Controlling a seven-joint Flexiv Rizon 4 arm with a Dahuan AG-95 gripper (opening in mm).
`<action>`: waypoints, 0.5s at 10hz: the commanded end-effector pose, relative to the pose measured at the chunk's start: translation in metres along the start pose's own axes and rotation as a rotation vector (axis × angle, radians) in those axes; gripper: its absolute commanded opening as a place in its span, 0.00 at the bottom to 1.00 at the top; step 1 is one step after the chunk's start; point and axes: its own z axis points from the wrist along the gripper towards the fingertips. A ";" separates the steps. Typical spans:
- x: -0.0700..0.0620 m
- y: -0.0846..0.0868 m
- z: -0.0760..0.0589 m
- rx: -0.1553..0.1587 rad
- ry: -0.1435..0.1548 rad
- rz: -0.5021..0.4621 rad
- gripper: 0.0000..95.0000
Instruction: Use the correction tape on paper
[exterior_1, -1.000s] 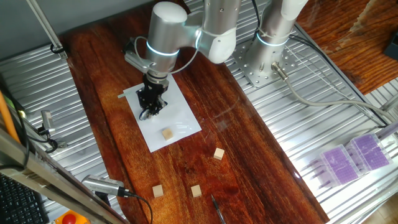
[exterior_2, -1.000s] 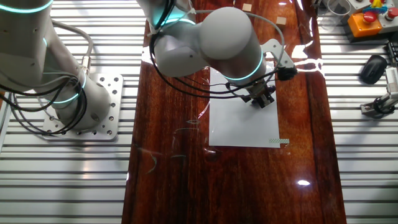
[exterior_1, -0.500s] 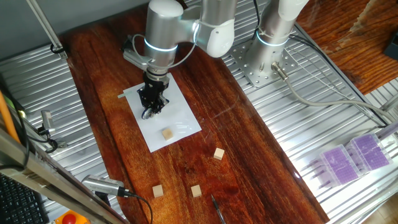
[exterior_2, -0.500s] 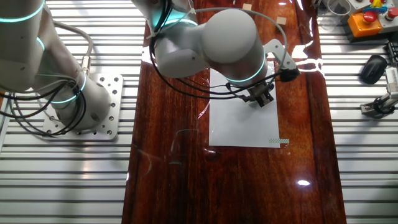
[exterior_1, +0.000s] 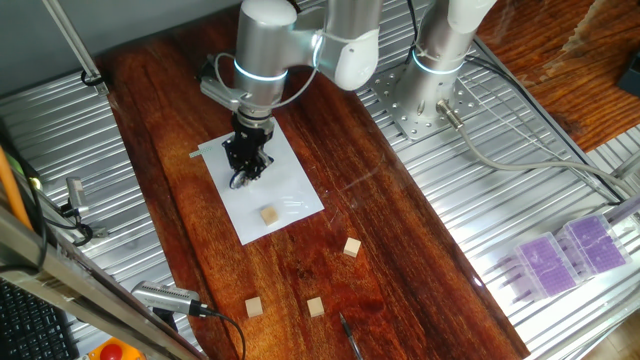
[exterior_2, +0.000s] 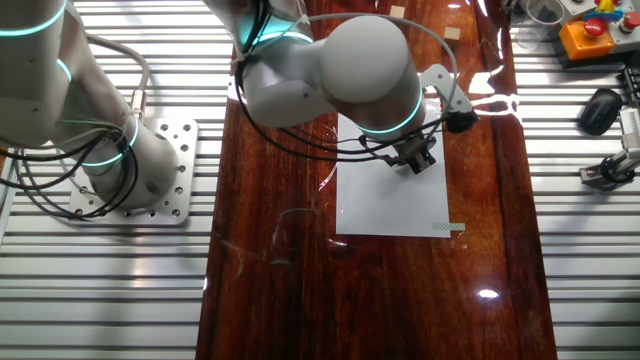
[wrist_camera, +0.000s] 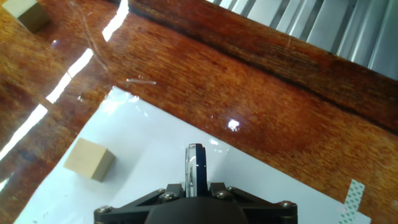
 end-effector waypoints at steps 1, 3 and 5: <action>0.003 -0.001 0.000 0.007 0.001 -0.003 0.00; 0.007 0.000 -0.001 0.008 0.001 -0.006 0.00; 0.009 0.001 0.002 0.009 -0.002 -0.004 0.00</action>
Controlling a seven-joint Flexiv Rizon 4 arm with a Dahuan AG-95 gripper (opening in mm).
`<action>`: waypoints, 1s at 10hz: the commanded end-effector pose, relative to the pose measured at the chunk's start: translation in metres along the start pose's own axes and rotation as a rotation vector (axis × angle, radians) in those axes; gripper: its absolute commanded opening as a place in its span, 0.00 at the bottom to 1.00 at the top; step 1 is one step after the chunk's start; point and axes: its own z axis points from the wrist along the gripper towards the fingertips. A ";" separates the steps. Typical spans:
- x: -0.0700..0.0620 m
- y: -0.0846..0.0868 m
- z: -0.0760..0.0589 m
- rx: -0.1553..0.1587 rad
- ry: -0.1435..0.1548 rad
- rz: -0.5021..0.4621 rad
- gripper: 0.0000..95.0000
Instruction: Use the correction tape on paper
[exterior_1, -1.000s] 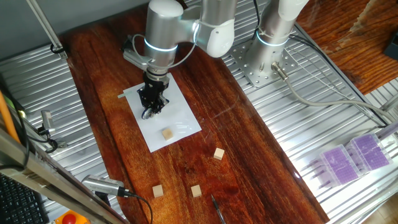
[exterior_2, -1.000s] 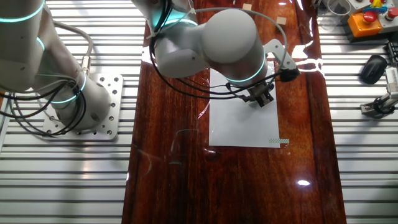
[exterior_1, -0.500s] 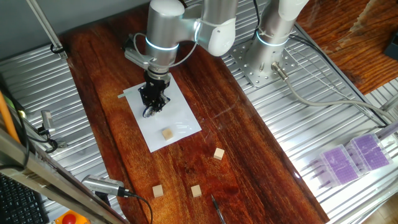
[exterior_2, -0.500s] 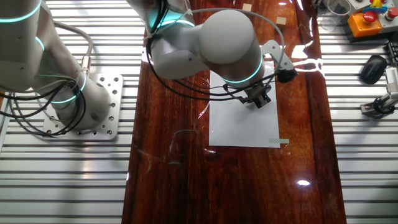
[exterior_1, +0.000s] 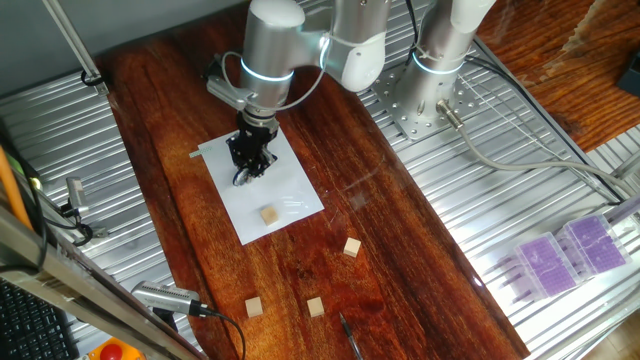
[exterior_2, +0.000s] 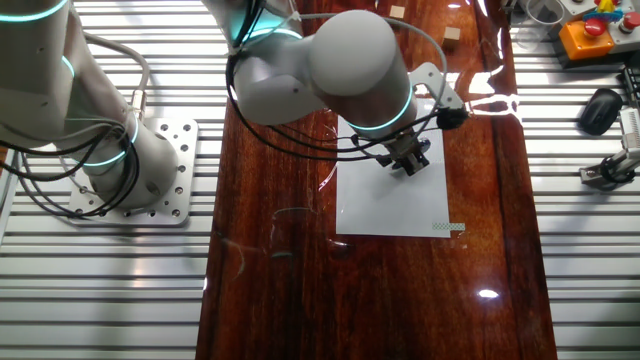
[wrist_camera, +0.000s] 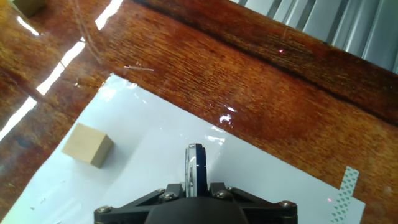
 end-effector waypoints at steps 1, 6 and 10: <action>0.000 0.001 0.000 -0.015 -0.006 0.001 0.00; -0.011 0.002 0.010 -0.015 -0.035 0.015 0.00; -0.023 -0.003 0.007 -0.022 -0.039 0.015 0.00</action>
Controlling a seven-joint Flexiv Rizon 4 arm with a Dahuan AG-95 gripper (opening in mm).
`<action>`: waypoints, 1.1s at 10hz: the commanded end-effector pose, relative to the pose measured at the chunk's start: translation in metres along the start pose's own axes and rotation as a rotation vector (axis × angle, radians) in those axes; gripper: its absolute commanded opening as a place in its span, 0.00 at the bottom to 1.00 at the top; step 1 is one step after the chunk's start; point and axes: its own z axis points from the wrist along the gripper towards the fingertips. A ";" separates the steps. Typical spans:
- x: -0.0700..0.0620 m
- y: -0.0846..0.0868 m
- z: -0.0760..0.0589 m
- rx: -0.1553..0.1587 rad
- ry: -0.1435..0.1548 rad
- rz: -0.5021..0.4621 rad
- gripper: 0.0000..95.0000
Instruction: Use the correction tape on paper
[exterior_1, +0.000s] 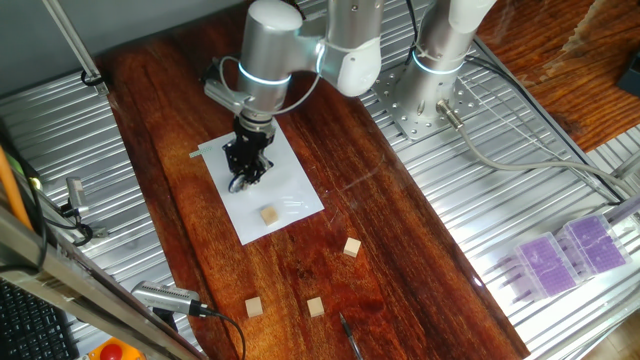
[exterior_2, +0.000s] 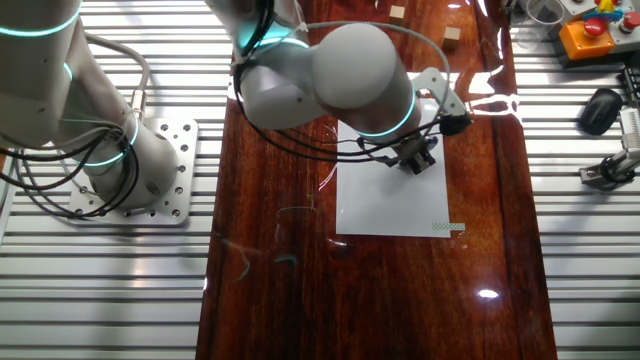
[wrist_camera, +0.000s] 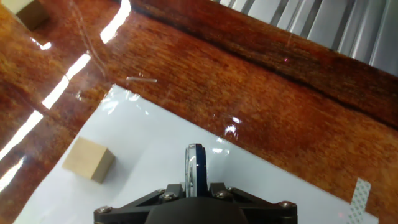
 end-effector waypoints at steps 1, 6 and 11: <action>-0.003 0.000 -0.002 0.000 0.000 0.001 0.00; -0.004 -0.001 -0.006 -0.049 0.167 0.002 0.00; 0.006 -0.008 -0.033 -0.091 0.321 0.009 0.00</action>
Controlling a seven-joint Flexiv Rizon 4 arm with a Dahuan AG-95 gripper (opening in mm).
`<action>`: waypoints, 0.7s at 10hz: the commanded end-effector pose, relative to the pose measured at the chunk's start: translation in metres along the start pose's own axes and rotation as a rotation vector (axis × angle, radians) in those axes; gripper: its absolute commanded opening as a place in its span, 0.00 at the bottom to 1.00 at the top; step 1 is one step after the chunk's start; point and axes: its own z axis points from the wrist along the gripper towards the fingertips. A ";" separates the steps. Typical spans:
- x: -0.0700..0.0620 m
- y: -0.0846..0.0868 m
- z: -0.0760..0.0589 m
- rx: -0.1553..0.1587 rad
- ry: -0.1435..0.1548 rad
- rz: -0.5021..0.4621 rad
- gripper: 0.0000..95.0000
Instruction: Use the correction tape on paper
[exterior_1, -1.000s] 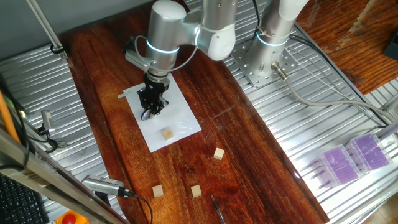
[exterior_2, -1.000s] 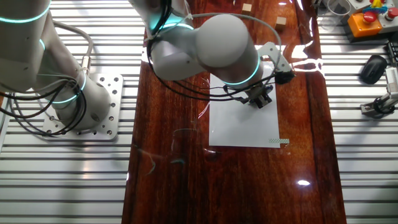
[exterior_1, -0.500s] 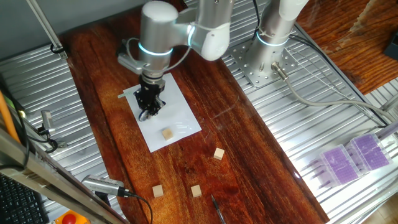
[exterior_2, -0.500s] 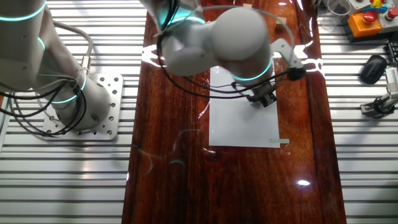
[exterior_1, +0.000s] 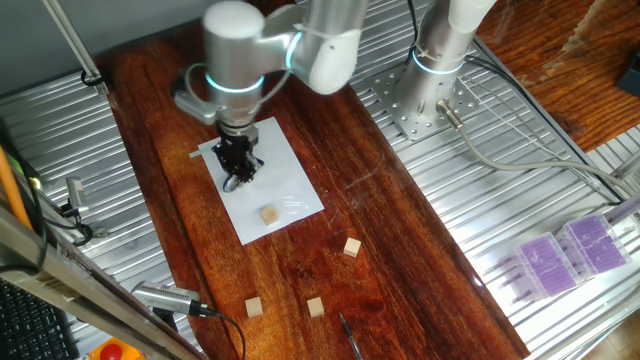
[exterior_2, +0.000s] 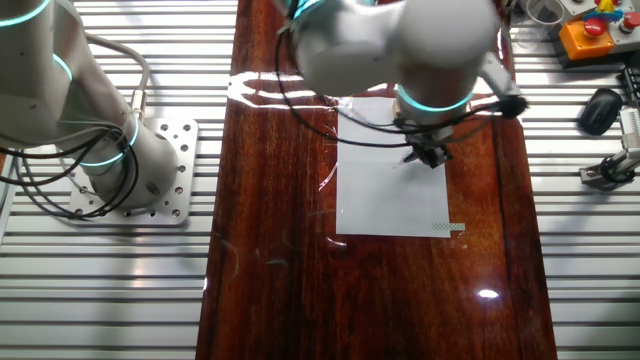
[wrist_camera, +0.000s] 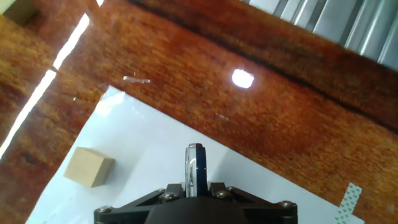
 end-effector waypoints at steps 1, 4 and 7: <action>0.018 -0.006 -0.017 -0.029 0.081 -0.004 0.00; 0.044 -0.006 -0.034 -0.026 0.160 -0.004 0.00; 0.046 -0.005 -0.033 -0.044 0.138 0.037 0.00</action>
